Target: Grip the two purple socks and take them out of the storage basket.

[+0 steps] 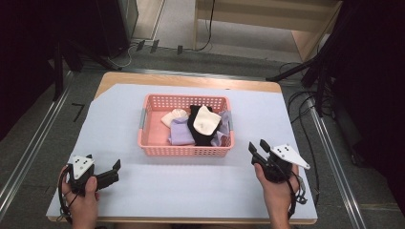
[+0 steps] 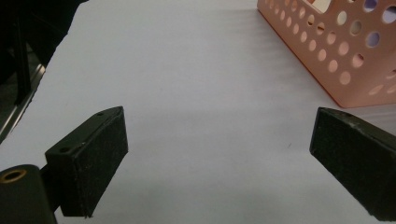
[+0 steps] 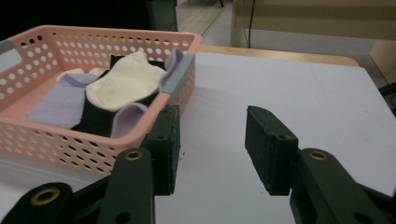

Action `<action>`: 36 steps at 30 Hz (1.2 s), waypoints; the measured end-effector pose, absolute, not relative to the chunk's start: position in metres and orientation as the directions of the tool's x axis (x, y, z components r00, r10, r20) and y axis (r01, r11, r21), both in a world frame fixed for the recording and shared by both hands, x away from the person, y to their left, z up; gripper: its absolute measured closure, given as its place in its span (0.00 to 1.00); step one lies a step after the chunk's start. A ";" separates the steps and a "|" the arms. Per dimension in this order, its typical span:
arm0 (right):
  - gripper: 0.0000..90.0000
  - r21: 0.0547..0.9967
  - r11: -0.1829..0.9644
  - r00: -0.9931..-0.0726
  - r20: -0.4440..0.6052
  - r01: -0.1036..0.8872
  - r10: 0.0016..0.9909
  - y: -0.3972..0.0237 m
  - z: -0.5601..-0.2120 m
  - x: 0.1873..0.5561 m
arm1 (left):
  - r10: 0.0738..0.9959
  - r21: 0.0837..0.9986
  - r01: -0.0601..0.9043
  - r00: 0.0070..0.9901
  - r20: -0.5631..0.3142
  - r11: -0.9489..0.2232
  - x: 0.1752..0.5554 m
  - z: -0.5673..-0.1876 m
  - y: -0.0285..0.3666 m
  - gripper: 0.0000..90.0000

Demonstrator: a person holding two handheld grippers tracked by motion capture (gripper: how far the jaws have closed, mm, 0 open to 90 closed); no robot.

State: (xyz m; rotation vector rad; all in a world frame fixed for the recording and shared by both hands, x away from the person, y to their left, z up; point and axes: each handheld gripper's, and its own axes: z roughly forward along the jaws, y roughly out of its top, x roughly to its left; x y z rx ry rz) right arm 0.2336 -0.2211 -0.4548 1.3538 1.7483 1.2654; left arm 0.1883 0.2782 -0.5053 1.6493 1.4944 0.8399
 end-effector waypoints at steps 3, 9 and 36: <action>0.63 0.918 0.056 -0.338 0.087 0.392 0.937 -0.211 -0.450 0.239 | 0.994 0.861 0.506 0.106 -0.013 -0.043 0.188 -0.505 0.278 0.06; 0.64 0.910 0.093 -0.377 0.073 0.403 0.923 -0.190 -0.447 0.252 | 0.994 0.861 0.507 0.104 -0.012 -0.043 0.189 -0.505 0.278 0.07; 0.73 0.856 0.188 -0.421 0.038 0.481 0.906 -0.141 -0.463 0.295 | 0.994 0.860 0.509 0.109 -0.013 -0.044 0.189 -0.506 0.278 0.07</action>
